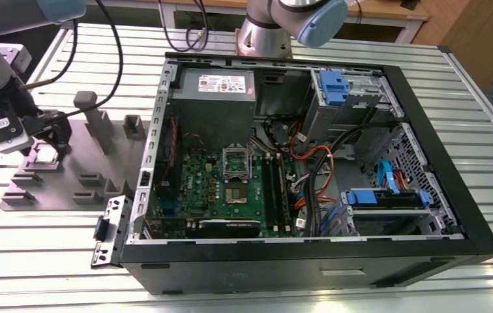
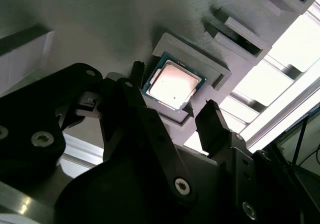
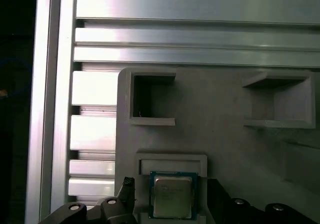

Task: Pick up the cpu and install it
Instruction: 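Pick up the cpu and move it towards the insertion slot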

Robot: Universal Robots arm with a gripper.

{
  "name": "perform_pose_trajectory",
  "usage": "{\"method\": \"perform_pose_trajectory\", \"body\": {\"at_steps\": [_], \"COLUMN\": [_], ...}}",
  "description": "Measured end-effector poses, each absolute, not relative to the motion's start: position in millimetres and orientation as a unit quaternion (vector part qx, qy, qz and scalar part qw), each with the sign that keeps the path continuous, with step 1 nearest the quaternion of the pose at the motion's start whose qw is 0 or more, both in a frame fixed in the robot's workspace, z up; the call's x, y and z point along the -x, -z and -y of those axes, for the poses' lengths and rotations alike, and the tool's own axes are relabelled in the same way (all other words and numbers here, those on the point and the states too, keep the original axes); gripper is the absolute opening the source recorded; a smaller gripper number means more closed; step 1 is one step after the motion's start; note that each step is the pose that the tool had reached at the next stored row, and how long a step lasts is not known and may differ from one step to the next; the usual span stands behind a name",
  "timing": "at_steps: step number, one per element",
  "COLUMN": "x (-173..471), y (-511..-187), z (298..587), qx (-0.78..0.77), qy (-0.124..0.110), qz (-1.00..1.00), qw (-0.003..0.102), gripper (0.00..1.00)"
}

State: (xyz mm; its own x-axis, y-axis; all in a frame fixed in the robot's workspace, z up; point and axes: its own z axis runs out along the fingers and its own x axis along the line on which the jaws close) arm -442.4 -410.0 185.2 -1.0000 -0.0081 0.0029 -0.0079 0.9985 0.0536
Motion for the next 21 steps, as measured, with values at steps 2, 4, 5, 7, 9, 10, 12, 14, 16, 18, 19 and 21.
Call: {"method": "perform_pose_trajectory", "body": {"at_steps": [2,4,5,7,9,10,12,14,16,18,19,21], "x": [442.3,442.4,442.4,442.4,442.3,442.4,442.3,442.4,442.3,442.3,442.4,442.5], "y": [-182.7,-180.8,-180.1,-179.5,-179.3,-179.2,-179.1,-179.1,-178.9,-179.0,-179.0,-179.1], "z": [410.1,410.1,410.1,410.1,410.1,410.1,410.1,410.1,410.6,410.6,410.6,410.6], "qx": [-0.004,-0.004,-0.004,-0.004,-0.004,-0.004,-0.004,-0.004,-0.004,-0.002,-0.001,0.0], "qy": [0.027,0.027,0.027,0.027,0.027,0.027,0.027,0.027,0.027,0.027,0.027,0.027], "qz": [1.0,1.0,1.0,1.0,1.0,1.0,1.0,1.0,1.0,1.0,1.0,1.0], "qw": [0.002,0.002,0.002,0.002,0.002,0.002,0.002,0.002,0.002,0.002,0.002,0.002], "gripper": [0.68,0.68,0.68,0.68,0.68,0.67,0.6,0.6,0.6,0.6,0.6,0.6]}}
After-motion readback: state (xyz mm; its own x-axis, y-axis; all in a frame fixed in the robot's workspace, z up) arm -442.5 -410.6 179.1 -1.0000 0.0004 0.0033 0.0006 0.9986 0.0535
